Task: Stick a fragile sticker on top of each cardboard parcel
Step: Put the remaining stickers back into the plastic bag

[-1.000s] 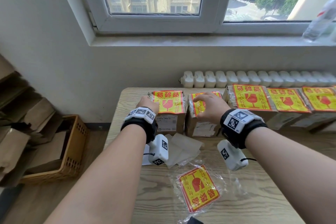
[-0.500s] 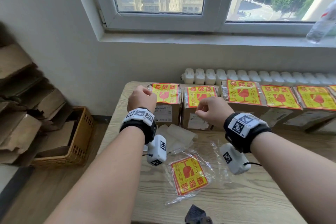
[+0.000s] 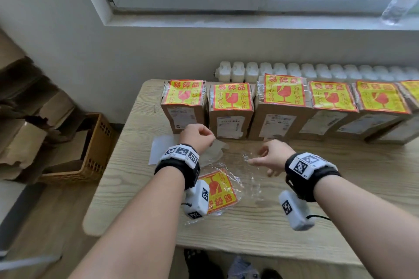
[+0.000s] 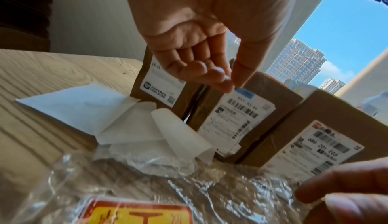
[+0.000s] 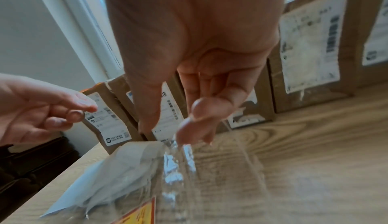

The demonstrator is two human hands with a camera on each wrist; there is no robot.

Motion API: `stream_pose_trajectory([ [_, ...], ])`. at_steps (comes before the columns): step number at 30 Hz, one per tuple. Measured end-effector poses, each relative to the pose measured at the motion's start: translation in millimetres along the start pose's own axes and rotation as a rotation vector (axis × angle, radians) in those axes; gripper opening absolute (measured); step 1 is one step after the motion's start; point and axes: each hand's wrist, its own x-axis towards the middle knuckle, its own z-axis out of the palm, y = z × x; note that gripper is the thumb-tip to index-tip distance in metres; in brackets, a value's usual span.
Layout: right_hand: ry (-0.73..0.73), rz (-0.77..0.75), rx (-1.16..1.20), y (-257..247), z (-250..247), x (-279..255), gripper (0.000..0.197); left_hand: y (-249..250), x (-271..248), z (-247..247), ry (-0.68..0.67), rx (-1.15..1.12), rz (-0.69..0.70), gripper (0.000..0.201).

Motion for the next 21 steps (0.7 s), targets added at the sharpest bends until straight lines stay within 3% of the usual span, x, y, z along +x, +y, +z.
stream_pose_trajectory([
  [3, -0.182, 0.081, 0.158, 7.5, 17.1, 4.3, 0.059, -3.3, -0.3, 15.5, -0.083, 0.014, -0.029, 0.018],
  [8, -0.098, -0.030, -0.014, -0.7, 9.9, 0.8, 0.025, -4.8, -4.7, 29.1, -0.115, 0.058, -0.039, 0.028],
  [11, -0.076, -0.157, -0.102, -15.9, -12.8, -15.1, 0.027, -3.8, -5.7, 32.4, -0.162, 0.087, -0.062, 0.028],
  [16, -0.035, -0.390, -0.216, -42.8, -40.7, -46.6, 0.020, 3.1, -10.3, 34.9, -0.286, 0.152, -0.121, 0.081],
  [21, 0.040, -0.559, -0.243, -61.7, -63.2, -76.5, 0.029, 17.9, -17.4, 42.2, -0.428, 0.270, -0.077, 0.101],
])
